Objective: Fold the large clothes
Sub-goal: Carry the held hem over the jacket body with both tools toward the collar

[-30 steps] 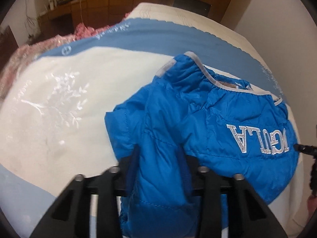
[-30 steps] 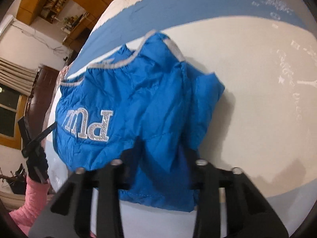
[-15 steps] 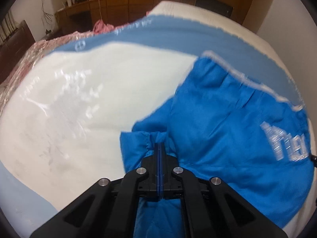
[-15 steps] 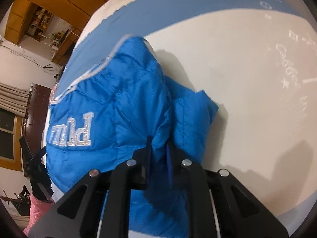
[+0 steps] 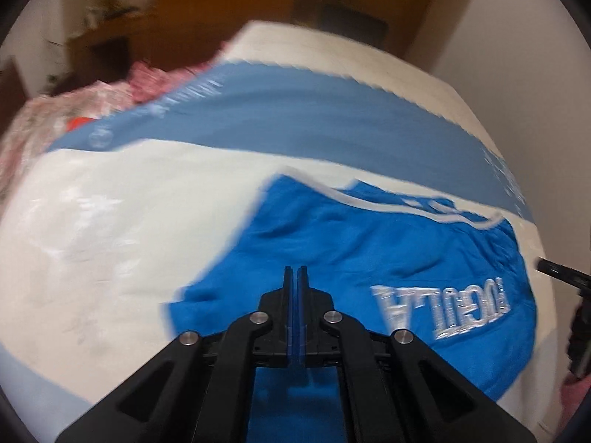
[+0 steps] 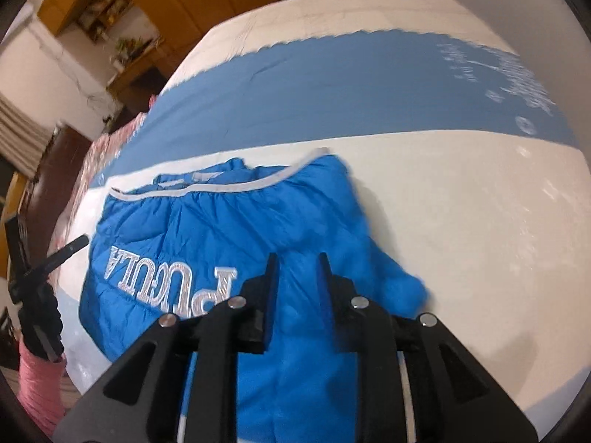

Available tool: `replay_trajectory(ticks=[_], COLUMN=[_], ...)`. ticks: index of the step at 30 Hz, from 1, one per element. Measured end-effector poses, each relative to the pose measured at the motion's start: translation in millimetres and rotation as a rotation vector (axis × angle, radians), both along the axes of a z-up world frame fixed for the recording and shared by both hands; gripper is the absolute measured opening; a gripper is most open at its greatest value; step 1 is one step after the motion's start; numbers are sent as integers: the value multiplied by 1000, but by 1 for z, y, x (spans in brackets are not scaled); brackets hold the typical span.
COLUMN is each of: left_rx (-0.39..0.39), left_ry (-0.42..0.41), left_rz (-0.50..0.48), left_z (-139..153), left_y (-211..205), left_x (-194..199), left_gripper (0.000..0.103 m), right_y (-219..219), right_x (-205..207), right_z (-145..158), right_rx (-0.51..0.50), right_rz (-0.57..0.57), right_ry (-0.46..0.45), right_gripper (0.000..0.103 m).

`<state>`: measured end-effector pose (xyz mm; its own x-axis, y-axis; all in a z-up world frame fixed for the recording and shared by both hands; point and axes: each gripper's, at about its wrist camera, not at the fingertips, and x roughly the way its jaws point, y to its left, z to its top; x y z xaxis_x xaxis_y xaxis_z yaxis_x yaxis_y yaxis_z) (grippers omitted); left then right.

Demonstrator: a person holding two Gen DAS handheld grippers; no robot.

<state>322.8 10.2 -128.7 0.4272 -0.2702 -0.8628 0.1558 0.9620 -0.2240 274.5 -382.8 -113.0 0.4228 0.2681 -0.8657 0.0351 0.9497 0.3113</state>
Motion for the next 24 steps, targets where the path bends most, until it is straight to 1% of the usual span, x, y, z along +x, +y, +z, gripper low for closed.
replay_trajectory(ticks=[1,4,6,7,10,12,13,16,17,18,20,21,22,23,24], left_rx=[0,23,29,28,26,10,15,57,91,104,121,112,98,80,92], left_ry=[18,71,81,82,70,58,50,31,23,14,-32,-64,-77,-82,-70], left_rz=[-9,-8,-7,-7,-12,-6,-3,-2,8,11,6,-6,-14,-31,-46], left_z=[-7,-35,-48,-52,-63,-68,-69,-63,-56,-51,-32,-18,-12,-5,-3], left_y=[-5,-19,-21,-21,-21,-20,-21,-23,-24,-25,-27,-29,-32,-36,-42], left_x=[8,32,40,44,47,49,48,45,39,35,17,3,-5,-17,-27], left_gripper=[5,5,4,3,2,2,2,2,2,2,5,6,9,11,13], right_y=[2,9,10,8,7,5,4,-3,-4,-2,12,21,28,35,43], right_x=[7,28,43,47,52,50,48,39,35,26,6,-4,-13,-20,-29], right_z=[-6,-30,-44,-53,-68,-69,-69,-64,-58,-49,-28,-20,-15,-11,-8], right_rx=[1,-44,-49,-34,-5,1,5,42,50,45,-1,-13,-21,-31,-52], right_rz=[9,2,-22,-33,-58,-65,-67,-101,-106,-103,-67,-49,-33,-24,-15], right_ry=[14,47,76,88,66,45,40,49,48,36,16,14,18,22,30], right_gripper=[21,21,19,19,17,17,17,17,22,22,22,23,24,24,24])
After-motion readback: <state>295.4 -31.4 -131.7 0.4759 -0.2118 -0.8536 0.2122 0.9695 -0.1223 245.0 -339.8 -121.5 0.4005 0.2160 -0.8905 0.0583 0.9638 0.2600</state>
